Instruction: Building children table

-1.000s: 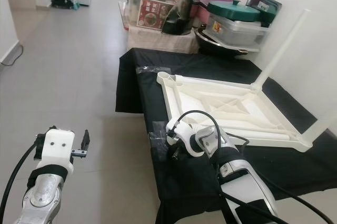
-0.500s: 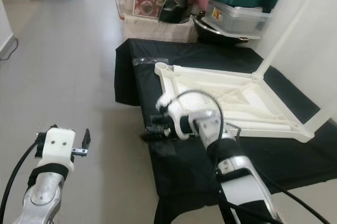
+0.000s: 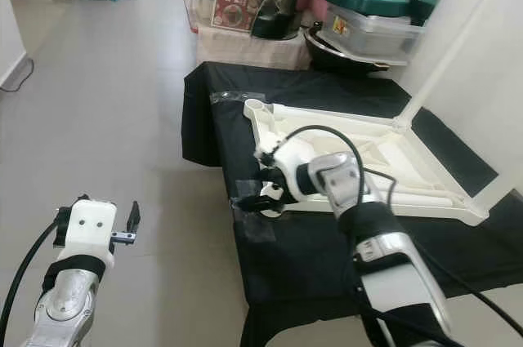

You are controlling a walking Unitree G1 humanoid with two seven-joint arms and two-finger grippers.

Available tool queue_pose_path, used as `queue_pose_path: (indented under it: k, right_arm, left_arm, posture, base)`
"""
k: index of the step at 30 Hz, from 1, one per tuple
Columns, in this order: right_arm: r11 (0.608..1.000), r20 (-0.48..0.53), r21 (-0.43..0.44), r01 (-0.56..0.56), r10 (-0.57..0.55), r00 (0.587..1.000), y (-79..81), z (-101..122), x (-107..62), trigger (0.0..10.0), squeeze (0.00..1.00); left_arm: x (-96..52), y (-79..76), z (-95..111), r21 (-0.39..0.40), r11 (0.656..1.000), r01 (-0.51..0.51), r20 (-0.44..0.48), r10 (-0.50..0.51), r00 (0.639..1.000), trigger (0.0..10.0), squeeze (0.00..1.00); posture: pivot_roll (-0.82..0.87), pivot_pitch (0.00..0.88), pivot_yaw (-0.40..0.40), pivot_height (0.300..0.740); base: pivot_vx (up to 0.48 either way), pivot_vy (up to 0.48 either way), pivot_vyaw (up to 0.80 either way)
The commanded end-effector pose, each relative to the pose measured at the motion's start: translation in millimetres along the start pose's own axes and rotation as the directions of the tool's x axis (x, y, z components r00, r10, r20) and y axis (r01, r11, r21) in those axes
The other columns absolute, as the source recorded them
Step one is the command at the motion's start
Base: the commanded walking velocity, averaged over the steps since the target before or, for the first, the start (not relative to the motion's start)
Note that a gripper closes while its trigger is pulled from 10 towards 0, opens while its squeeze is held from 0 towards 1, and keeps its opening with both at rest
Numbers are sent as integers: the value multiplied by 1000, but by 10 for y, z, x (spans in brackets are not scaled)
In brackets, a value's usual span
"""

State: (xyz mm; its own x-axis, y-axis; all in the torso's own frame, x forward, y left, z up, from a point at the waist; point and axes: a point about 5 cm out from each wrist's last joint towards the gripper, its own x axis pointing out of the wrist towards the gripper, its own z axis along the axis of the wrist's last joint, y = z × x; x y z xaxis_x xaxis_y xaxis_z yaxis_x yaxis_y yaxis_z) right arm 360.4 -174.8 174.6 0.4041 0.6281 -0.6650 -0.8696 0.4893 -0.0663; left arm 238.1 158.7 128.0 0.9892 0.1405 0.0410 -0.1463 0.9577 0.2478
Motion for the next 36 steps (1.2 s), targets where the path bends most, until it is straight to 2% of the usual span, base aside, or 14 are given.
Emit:
queue_pose_path:
  k: [1,2,3,4,8,9,11,12,16,24,25,26,32,36]
  right_arm:
    - [1000,-57,10,20,-20,998,-13,-115,-8,10000,812]
    - [1000,-72,12,18,-17,997,-13,-135,-16,10000,553]
    - [1000,-82,12,15,-14,997,-16,-147,-17,10000,553]
    - [1000,-94,15,4,-3,996,-2,-172,7,10000,384]
    - [1000,-107,19,-5,8,994,10,-200,39,10000,384]
    - [1000,-117,11,-19,20,993,37,-229,87,10000,67]
    - [1000,-117,11,-19,20,993,37,-229,87,10000,67]
    - [1000,-127,11,-28,29,991,68,-257,158,10000,0]
    - [1000,-165,-12,-12,10,986,143,-322,392,10000,0]
    - [999,-247,-50,-15,2,969,200,-442,516,10000,0]
    - [998,-265,-60,-17,0,964,208,-479,530,6824,0]
    - [997,-277,-76,-24,2,961,214,-511,539,0,0]
    - [974,-339,-209,-92,16,941,222,-628,512,0,0]
    - [940,-370,-306,-154,32,928,188,-663,417,0,0]
  left_arm:
    - [-17,-53,-39,0,1000,20,-18,-20,1000,10000,0]
    - [-15,-55,-38,0,1000,21,-17,-21,1000,10000,0]
    - [-14,-56,-38,-1,1000,22,-17,-22,1000,10000,0]
    - [-13,-55,-38,0,1000,22,-16,-22,1000,10000,0]
    - [-11,-55,-38,0,1000,23,-16,-23,1000,10000,0]
    - [-9,-53,-38,0,1000,23,-16,-23,1000,10000,0]
    - [-9,-53,-38,0,1000,23,-16,-23,1000,10000,0]
    - [-6,-53,-36,0,1000,24,-15,-24,1000,10000,0]
    - [-5,-61,-21,2,1000,25,-10,-25,1000,10000,0]
    - [-13,-45,-28,5,1000,20,-14,-20,1000,10000,0]
    - [-12,-51,-27,5,1000,22,-13,-22,1000,10000,0]
    - [-11,-56,-25,5,1000,24,-12,-24,1000,10000,0]
    - [-15,-65,-25,4,1000,25,-14,-25,1000,10000,0]
    - [-19,-66,-30,3,1000,23,-16,-23,1000,10000,0]
  posture:
    - [89,0,-185,740]
    - [87,0,-183,740]
    - [88,0,-183,740]
    - [88,0,-182,740]
    - [89,0,-181,740]
    - [87,0,-177,740]
    - [87,0,-177,740]
    - [85,0,-175,740]
    - [106,0,-183,740]
    - [104,0,-185,740]
    - [102,0,-184,740]
    - [103,0,-184,740]
    - [103,0,-186,740]
    - [100,0,-189,740]
  base:
    - [0,0,0]
    - [0,0,0]
    - [0,0,0]
    - [0,0,0]
    - [0,0,0]
    - [0,0,0]
    - [0,0,0]
    - [0,0,0]
    - [0,0,0]
    - [0,0,0]
    - [0,0,0]
    - [0,0,0]
    - [0,0,0]
    - [0,0,0]
